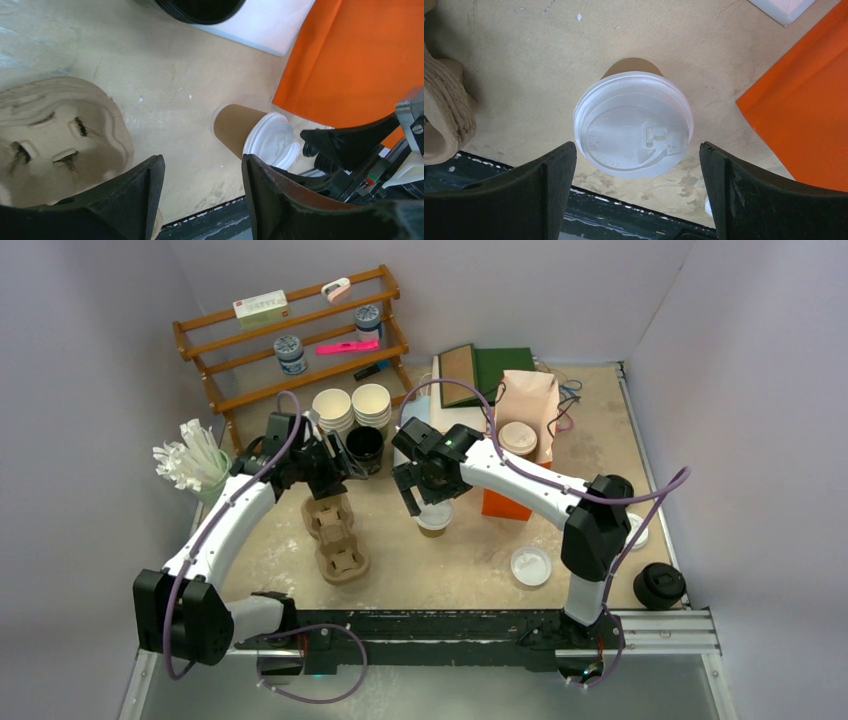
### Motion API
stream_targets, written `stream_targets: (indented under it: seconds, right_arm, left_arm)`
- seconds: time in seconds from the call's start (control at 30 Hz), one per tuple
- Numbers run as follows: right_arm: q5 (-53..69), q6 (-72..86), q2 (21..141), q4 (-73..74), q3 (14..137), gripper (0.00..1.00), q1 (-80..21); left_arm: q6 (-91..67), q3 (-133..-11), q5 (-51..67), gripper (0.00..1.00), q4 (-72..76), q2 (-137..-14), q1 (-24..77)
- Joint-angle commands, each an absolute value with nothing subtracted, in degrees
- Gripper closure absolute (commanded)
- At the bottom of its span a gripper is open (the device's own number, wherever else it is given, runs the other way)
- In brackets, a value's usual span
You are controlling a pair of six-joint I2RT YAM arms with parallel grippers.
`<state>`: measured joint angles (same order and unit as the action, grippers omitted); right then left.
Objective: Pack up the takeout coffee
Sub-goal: Close the cup lid on the coffee cup.
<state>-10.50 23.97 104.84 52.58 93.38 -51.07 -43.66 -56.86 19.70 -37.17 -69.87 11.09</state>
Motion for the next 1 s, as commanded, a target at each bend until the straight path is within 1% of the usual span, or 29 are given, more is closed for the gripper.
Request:
stream_targets:
  seconds: [0.0,0.1,0.2,0.3,0.43,0.57,0.8,0.97]
  right_arm:
    - [-9.93,24.16,104.95,51.93,92.65,0.07,-50.63]
    - [-9.66,24.09,105.22,51.74,92.55,0.09,-50.48]
    - [-9.59,24.02,105.53,51.67,92.50,0.12,-50.32]
    - [-9.27,23.99,105.56,51.30,92.37,0.13,-50.25]
    - [-8.97,23.95,105.90,51.19,92.29,0.13,-50.19]
    - [-8.55,24.04,106.02,50.95,91.95,0.15,-50.22]
    - [-7.98,24.26,106.17,50.74,91.94,0.19,-50.25]
    - [-8.31,24.17,106.42,50.73,91.27,0.19,-50.24]
  left_arm:
    - [-42.54,-56.49,23.98,0.40,-33.76,-71.64,13.10]
    - [-42.85,-56.70,24.78,0.42,-32.92,-72.76,14.52]
    - [-43.38,-56.61,25.73,0.43,-31.92,-73.73,15.56]
    - [-43.87,-56.16,27.18,0.44,-30.60,-74.69,16.36]
    - [-45.10,-54.63,31.33,0.50,-27.39,-76.10,16.64]
    - [-45.21,-54.19,33.01,0.56,-26.04,-77.34,17.28]
    - [-45.33,-53.21,34.12,0.59,-24.55,-79.28,18.13]
    - [-45.49,-53.00,34.97,0.62,-23.14,-80.95,19.34]
